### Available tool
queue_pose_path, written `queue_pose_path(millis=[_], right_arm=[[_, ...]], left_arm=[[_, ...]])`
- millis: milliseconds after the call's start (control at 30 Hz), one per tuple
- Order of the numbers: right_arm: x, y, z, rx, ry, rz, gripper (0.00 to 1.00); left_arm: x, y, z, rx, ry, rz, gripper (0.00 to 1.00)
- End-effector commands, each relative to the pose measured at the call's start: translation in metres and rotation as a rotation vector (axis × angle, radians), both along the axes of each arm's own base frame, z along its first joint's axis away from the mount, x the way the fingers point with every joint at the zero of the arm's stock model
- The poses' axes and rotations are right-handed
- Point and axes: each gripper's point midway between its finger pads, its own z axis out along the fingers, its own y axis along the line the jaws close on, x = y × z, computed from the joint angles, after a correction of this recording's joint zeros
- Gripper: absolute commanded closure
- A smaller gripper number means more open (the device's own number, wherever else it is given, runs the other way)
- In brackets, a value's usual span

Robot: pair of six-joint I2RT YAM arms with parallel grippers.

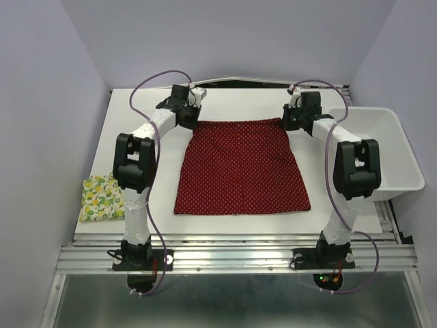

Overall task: Fold and stack the skirts
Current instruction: Flatten the skirt out

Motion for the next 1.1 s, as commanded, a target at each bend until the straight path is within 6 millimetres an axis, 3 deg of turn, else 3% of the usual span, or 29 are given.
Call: queue_pose_path(millis=[0,33,133,167,200,233,267,300,367,400,433,500,533,567,600,633,667,900,1067], right_arm=[[0.062,-0.020,0.033,-0.034,-0.176,-0.106,0.99],[0.067,-0.022,0.019,-0.038,-0.152,-0.120,0.99],[0.085,-0.025,0.027,-0.046,-0.185,-0.142,0.90],[0.089,-0.026,0.021,-0.053,-0.176,-0.147,0.70],[0.099,-0.026,0.035,-0.051,-0.205,-0.151,0.51],[0.100,-0.026,0.026,-0.056,-0.172,-0.153,0.20],[0.102,-0.025,0.035,-0.053,-0.176,-0.148,0.15],[0.105,-0.024,0.042,-0.053,-0.163,-0.141,0.13],[0.101,-0.019,0.049,-0.054,-0.153,-0.103,0.07],[0.095,-0.018,0.058,-0.057,-0.157,-0.081,0.06],[0.087,-0.013,0.058,-0.068,-0.149,-0.028,0.06],[0.073,-0.008,0.061,-0.080,-0.139,0.044,0.07],[0.057,-0.002,0.060,-0.090,-0.117,0.122,0.10],[0.049,0.001,0.057,-0.094,-0.101,0.161,0.12],[0.041,0.003,0.054,-0.116,-0.090,0.217,0.15],[0.024,0.007,0.045,-0.108,-0.031,0.265,0.19],[0.017,0.011,0.041,-0.119,-0.007,0.297,0.24],[-0.044,-0.003,-0.004,-0.224,0.225,0.453,0.45],[-0.091,0.002,-0.036,-0.242,0.341,0.566,0.53]], left_arm=[[0.061,0.024,0.029,0.012,-0.137,0.109,1.00],[0.072,0.022,0.026,0.005,-0.143,0.114,1.00],[0.089,0.016,0.023,-0.008,-0.158,0.111,1.00],[0.092,0.015,0.023,-0.015,-0.159,0.111,1.00],[0.098,0.012,0.033,-0.025,-0.177,0.094,0.87],[0.095,0.012,0.018,-0.007,-0.125,0.088,0.78],[0.102,0.010,0.025,-0.015,-0.147,0.086,0.69],[0.102,0.011,0.031,-0.007,-0.130,0.078,0.51],[0.093,0.015,0.041,0.020,-0.114,0.063,0.33],[0.083,0.018,0.035,0.034,-0.090,0.061,0.29],[0.074,0.020,0.062,0.026,-0.131,0.058,0.28],[0.061,0.023,0.076,0.022,-0.165,0.046,0.28],[0.040,0.027,0.081,0.023,-0.157,0.041,0.27],[0.031,0.027,0.083,0.016,-0.156,0.031,0.28],[0.013,0.030,0.067,0.024,-0.107,0.023,0.28],[0.001,0.031,0.079,0.012,-0.115,0.013,0.29],[-0.012,0.030,0.074,0.008,-0.079,0.001,0.29],[-0.101,0.049,0.020,0.012,0.154,-0.017,0.36],[-0.130,0.067,0.001,0.011,0.230,0.003,0.45]])
